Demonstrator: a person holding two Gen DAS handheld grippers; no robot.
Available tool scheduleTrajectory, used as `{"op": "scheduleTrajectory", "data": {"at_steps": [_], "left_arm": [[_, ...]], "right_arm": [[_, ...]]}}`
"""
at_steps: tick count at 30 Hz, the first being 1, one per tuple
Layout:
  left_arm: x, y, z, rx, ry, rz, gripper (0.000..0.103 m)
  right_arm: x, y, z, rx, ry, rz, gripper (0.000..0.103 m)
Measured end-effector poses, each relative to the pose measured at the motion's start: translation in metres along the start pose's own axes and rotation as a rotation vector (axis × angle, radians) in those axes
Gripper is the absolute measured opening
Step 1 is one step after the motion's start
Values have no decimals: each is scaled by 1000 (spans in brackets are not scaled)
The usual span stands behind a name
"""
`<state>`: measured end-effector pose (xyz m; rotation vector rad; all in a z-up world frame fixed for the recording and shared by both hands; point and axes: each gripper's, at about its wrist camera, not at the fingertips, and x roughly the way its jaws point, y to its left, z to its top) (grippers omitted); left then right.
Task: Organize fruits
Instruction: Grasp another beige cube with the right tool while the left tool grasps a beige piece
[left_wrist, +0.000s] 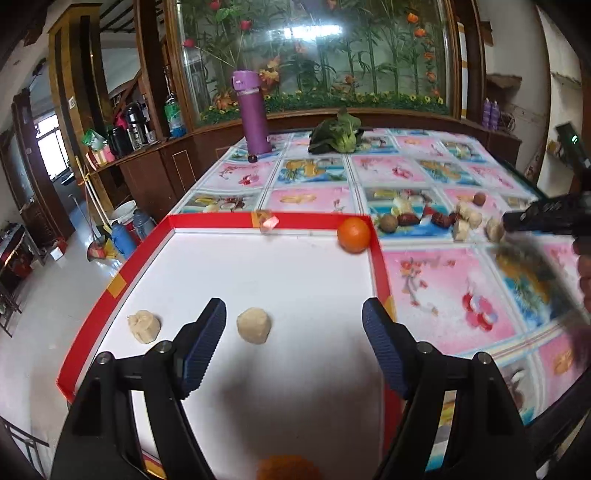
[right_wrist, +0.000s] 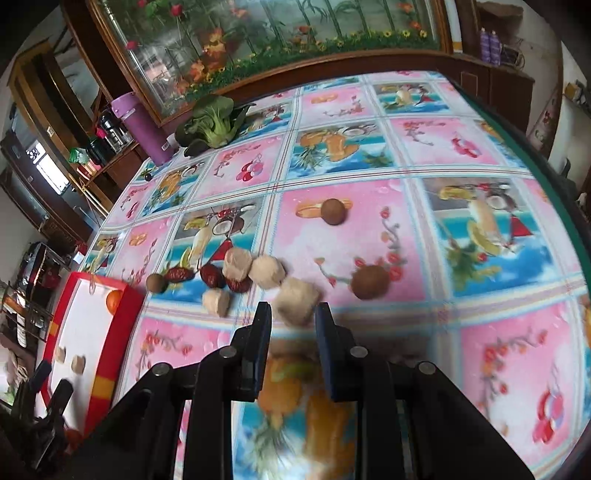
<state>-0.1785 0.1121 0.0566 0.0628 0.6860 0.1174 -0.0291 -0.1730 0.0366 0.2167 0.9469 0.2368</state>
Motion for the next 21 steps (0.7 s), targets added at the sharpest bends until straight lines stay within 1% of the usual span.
{"op": "scheduleTrajectory", "data": {"at_steps": [2, 3, 4, 5, 6, 7, 8, 10, 11, 12, 13, 14, 16, 18, 19, 21], "left_arm": [[-13, -5, 13, -32, -54, -13, 77], [-18, -11, 21, -28, -77, -24, 79], [-21, -20, 31, -16, -98, -32, 84], [-21, -31, 41, -9, -114, -45, 86], [-18, -41, 48, 2, -114, -66, 87], [-12, -51, 54, 20, -100, -78, 87], [-5, -61, 59, 39, -74, -87, 87], [21, -83, 65, 66, 10, -130, 87], [32, -90, 66, 74, 45, -140, 87], [46, -99, 65, 87, 92, -141, 87], [58, -105, 64, 90, 134, -143, 87], [65, -109, 62, 80, 158, -154, 87], [75, -117, 62, 62, 182, -170, 87], [78, -126, 63, 73, 180, -178, 87], [80, -133, 65, 83, 177, -182, 87], [87, -145, 68, 102, 181, -187, 87]], "right_arm": [[7, 2, 3, 4, 9, -14, 26], [11, 3, 3, 2, 17, -23, 27], [13, 4, 3, 0, 21, -29, 27], [16, 5, 2, -5, 25, -37, 29], [18, 5, 2, -9, 30, -44, 33], [21, 5, 2, -9, 35, -43, 35], [22, 5, 2, -6, 35, -37, 35], [26, 8, 1, -34, 41, -46, 35], [26, 10, 1, -60, 32, -57, 34], [26, 11, 0, -76, 31, -52, 28], [27, 11, 0, -87, 28, -44, 28], [27, 10, 0, -95, 22, -29, 28], [27, 1, 0, -79, 1, 26, 28], [24, -12, 5, -19, 1, 77, 28], [20, -20, 9, 15, -18, 116, 28], [10, -33, 13, 69, -62, 163, 28]]}}
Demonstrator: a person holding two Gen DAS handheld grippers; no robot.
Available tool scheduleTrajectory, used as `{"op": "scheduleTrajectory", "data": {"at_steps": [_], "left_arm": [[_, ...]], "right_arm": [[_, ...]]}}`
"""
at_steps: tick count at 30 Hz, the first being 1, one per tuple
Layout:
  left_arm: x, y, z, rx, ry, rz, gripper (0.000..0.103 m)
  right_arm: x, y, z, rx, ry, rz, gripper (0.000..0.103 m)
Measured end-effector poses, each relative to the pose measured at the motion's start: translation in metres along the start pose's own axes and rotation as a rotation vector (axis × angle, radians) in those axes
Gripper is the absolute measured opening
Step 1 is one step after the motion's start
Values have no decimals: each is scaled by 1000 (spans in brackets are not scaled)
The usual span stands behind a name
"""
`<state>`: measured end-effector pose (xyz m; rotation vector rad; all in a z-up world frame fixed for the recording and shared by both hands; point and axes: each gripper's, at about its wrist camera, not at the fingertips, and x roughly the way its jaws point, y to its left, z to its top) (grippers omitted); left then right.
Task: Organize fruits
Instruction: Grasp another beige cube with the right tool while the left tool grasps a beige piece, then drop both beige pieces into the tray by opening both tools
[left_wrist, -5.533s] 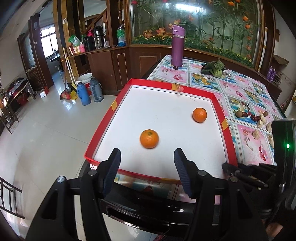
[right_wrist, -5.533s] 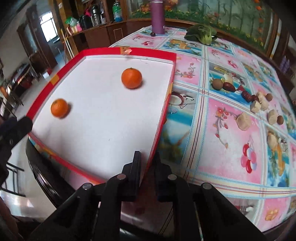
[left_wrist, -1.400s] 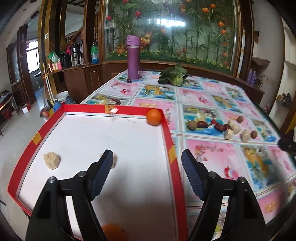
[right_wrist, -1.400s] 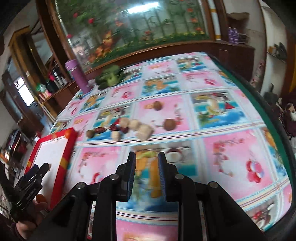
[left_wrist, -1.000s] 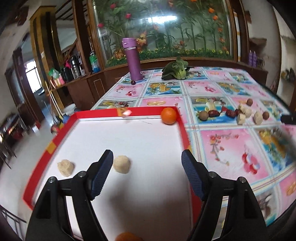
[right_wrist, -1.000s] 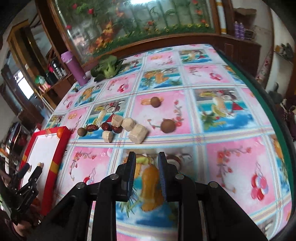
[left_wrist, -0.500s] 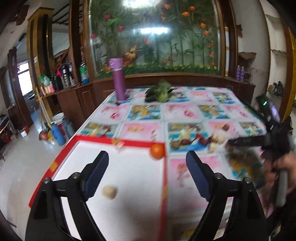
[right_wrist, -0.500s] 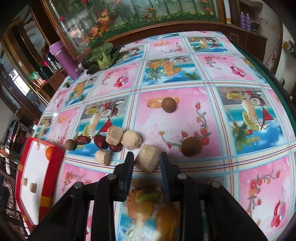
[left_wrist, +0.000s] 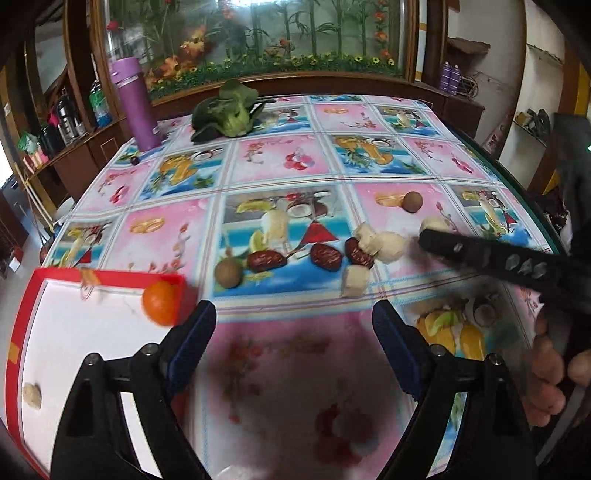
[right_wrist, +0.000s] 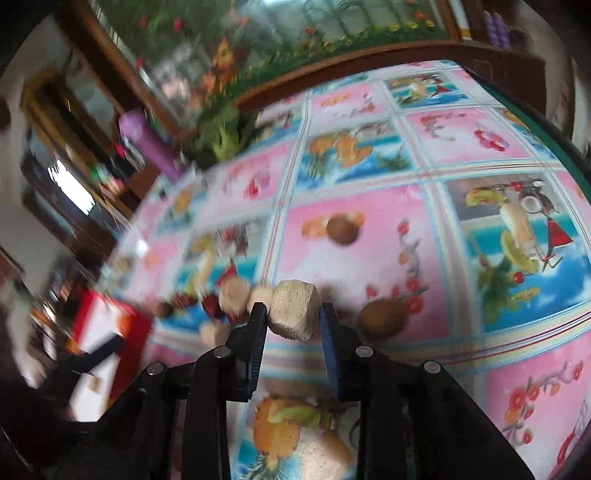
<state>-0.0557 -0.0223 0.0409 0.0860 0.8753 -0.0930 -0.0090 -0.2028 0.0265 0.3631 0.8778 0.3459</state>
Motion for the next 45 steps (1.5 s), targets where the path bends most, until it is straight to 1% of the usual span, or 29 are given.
{"op": "scheduleTrajectory", "data": {"at_steps": [3, 4, 5, 7, 9, 10, 11, 12, 14, 15, 17, 20, 23, 26, 28, 29, 31, 34, 36, 37, 38, 40, 41, 43, 45], "left_arm": [[15, -8, 8, 17, 23, -7, 86], [22, -12, 11, 22, 33, -1, 81], [29, -14, 13, 20, 48, -9, 72], [39, -16, 15, 7, 81, -30, 64], [45, -15, 15, -13, 96, -32, 57], [47, -15, 15, -18, 100, -35, 51], [47, -15, 14, -19, 100, -40, 48], [47, -15, 14, -15, 92, -41, 42], [46, -17, 15, -9, 92, -57, 23], [46, -18, 16, -7, 91, -72, 19], [44, -19, 15, -7, 88, -95, 18], [34, -19, 14, -13, 71, -108, 18], [6, -10, 10, -32, 34, -109, 18], [-33, 10, 0, -50, -9, -63, 18], [-55, 29, -8, -85, -34, -62, 18], [-65, 39, -13, -97, -48, -44, 18], [-86, 62, -25, -123, -71, 26, 18], [-105, 98, -44, -161, -74, 83, 18], [-111, 120, -55, -184, -69, 121, 18], [-113, 131, -60, -196, -69, 135, 18], [-115, 138, -64, -205, -69, 147, 18], [-117, 156, -74, -229, -66, 178, 18], [-116, 162, -78, -239, -64, 185, 18], [-115, 174, -85, -260, -58, 186, 18], [-114, 182, -93, -272, -54, 184, 18]], "right_arm": [[-11, -18, 5, 68, -50, 4, 28], [-12, -25, 7, 95, -56, 2, 28], [-14, -30, 8, 121, -66, 7, 28], [-16, -36, 10, 152, -78, 11, 28], [-16, -33, 10, 143, -78, 11, 28], [-15, -31, 10, 135, -76, 15, 28], [-15, -28, 9, 120, -75, 21, 28], [-15, -26, 9, 110, -75, 23, 28], [-15, -22, 9, 86, -82, 13, 28], [-15, -21, 9, 79, -86, 11, 28], [-16, -20, 9, 64, -100, 4, 28], [-17, -15, 7, 27, -131, -27, 28], [-17, -9, 6, -17, -158, -55, 28], [-17, -5, 5, -52, -184, -82, 28], [-17, -4, 5, -64, -197, -94, 28], [-17, -4, 5, -71, -206, -104, 28], [-17, -2, 4, -81, -219, -124, 28], [-20, 8, 0, -80, -223, -120, 28], [-22, 26, -8, -87, -216, -89, 28], [-22, 40, -14, -102, -206, -60, 28], [-21, 55, -21, -121, -192, -34, 28], [-16, 94, -38, -180, -142, 44, 28], [-12, 117, -46, -219, -110, 86, 28], [-4, 155, -60, -285, -63, 134, 28], [4, 186, -72, -326, -15, 186, 28]]}}
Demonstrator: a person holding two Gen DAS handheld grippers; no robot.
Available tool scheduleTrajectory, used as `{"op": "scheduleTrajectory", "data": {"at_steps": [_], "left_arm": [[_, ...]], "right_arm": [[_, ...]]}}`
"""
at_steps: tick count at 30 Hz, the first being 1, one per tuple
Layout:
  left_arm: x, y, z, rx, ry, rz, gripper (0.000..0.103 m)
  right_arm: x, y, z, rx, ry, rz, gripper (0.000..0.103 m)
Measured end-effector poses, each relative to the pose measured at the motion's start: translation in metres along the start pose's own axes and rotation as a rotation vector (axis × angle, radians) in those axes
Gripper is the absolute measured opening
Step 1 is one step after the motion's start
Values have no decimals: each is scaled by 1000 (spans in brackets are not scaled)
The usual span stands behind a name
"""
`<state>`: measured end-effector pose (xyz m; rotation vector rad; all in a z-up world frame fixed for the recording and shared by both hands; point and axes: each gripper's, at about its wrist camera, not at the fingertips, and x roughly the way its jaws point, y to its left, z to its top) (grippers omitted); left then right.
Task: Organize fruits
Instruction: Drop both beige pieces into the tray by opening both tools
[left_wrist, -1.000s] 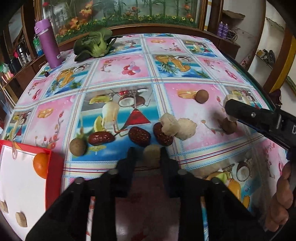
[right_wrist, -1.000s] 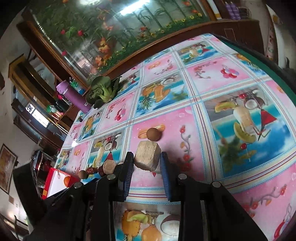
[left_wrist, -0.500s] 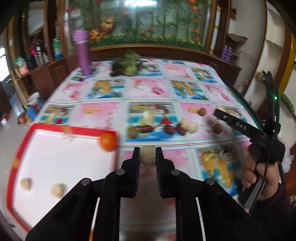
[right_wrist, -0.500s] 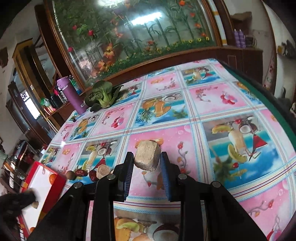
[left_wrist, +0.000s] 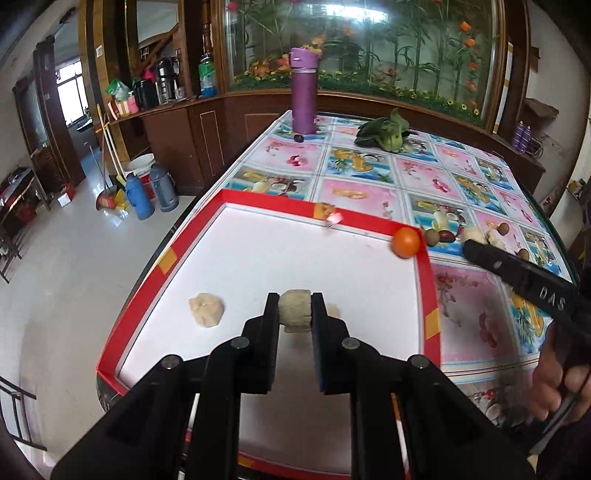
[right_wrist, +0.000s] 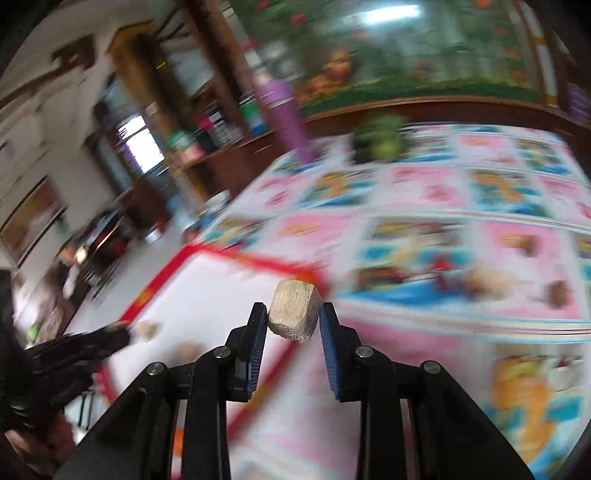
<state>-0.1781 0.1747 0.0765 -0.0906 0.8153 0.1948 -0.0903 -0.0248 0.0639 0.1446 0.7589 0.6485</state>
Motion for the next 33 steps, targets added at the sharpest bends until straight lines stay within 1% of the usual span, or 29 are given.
{"op": "scheduleTrajectory", "data": {"at_steps": [2, 4, 6, 9, 11, 13, 16, 19, 20, 21, 22, 23, 24, 26, 28, 33], "left_arm": [[6, 6, -4, -4, 19, 3, 18], [8, 11, -8, -12, 33, -3, 18], [9, 14, -12, -10, 30, -5, 18], [12, 21, -15, -7, 27, 30, 18], [18, 32, -18, -26, 52, 46, 18], [22, 38, -21, -42, 70, 61, 18], [26, 43, -24, -53, 92, 70, 18], [24, 43, -24, -61, 101, 55, 20], [22, 43, -23, -60, 93, 54, 24], [18, 40, -21, -57, 79, 58, 28], [14, 38, -20, -58, 66, 57, 40], [12, 37, -18, -59, 55, 53, 48], [8, 33, -15, -56, 33, 46, 49], [3, 25, -12, -40, 15, 30, 49], [-3, 10, -8, -13, 1, -6, 49], [-6, -32, -3, 71, 7, -95, 49]], "right_arm": [[17, 23, -2, -22, 54, 25, 28], [37, 39, -6, -34, 113, 27, 28], [51, 51, -10, -55, 153, 28, 28], [68, 65, -15, -70, 227, 24, 28], [78, 73, -17, -80, 271, 20, 28], [83, 78, -19, -86, 296, 10, 29], [82, 85, -19, -88, 317, 39, 30], [69, 88, -16, -74, 265, 100, 30], [64, 87, -14, -71, 245, 107, 30], [55, 82, -11, -66, 216, 112, 30], [49, 78, -9, -63, 196, 111, 30], [44, 72, -8, -59, 178, 108, 30], [38, 64, -6, -52, 159, 100, 30], [24, 43, -3, -29, 123, 69, 30], [10, 14, -2, 14, 101, 31, 30], [-29, -58, -7, 118, 47, -97, 30]]}}
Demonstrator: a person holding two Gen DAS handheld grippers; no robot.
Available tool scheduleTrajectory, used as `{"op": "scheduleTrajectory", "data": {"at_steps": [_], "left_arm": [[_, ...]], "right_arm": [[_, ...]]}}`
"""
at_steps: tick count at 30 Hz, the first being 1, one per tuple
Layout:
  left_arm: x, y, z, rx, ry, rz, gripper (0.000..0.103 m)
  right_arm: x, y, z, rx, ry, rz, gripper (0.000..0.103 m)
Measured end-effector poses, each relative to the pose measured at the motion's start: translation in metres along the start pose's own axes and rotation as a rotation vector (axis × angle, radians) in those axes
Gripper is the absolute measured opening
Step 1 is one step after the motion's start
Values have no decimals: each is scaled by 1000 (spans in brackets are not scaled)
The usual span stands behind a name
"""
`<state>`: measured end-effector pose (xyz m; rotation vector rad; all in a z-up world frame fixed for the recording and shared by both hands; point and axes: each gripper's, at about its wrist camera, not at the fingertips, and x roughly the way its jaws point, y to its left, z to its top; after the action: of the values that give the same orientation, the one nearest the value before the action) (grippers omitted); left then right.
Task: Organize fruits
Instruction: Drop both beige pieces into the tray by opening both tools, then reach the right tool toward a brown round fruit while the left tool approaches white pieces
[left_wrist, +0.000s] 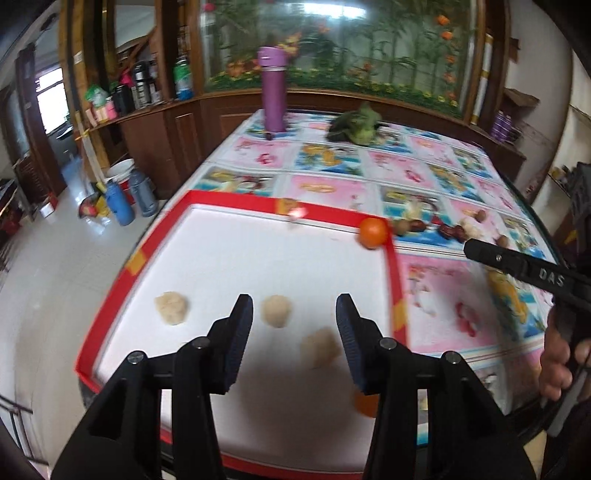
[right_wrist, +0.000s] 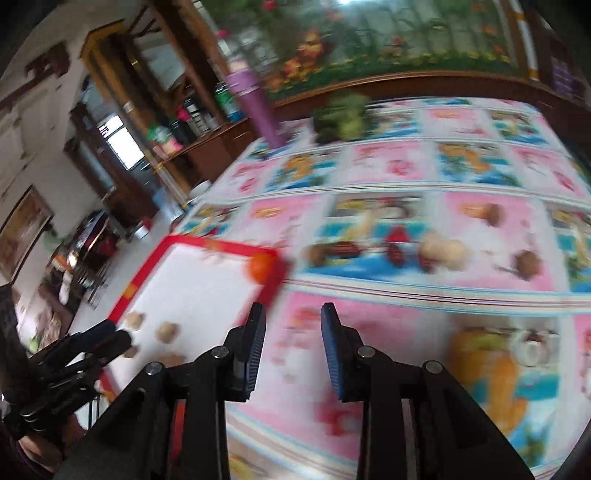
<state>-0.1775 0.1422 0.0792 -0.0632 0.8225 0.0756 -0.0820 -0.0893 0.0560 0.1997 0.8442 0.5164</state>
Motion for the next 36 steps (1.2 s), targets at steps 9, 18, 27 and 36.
{"op": "scheduleTrajectory", "data": {"at_steps": [9, 18, 27, 36], "left_arm": [[11, -70, 20, 111, 9, -101, 49], [46, -126, 47, 205, 62, -181, 48], [69, -163, 66, 289, 46, -238, 48], [103, -199, 78, 345, 75, -287, 48]], "right_arm": [[-39, -116, 7, 148, -32, -229, 30], [-25, -150, 24, 169, -12, -214, 30], [6, -149, 31, 145, 34, -247, 30], [4, -150, 29, 124, 11, -249, 22]]}}
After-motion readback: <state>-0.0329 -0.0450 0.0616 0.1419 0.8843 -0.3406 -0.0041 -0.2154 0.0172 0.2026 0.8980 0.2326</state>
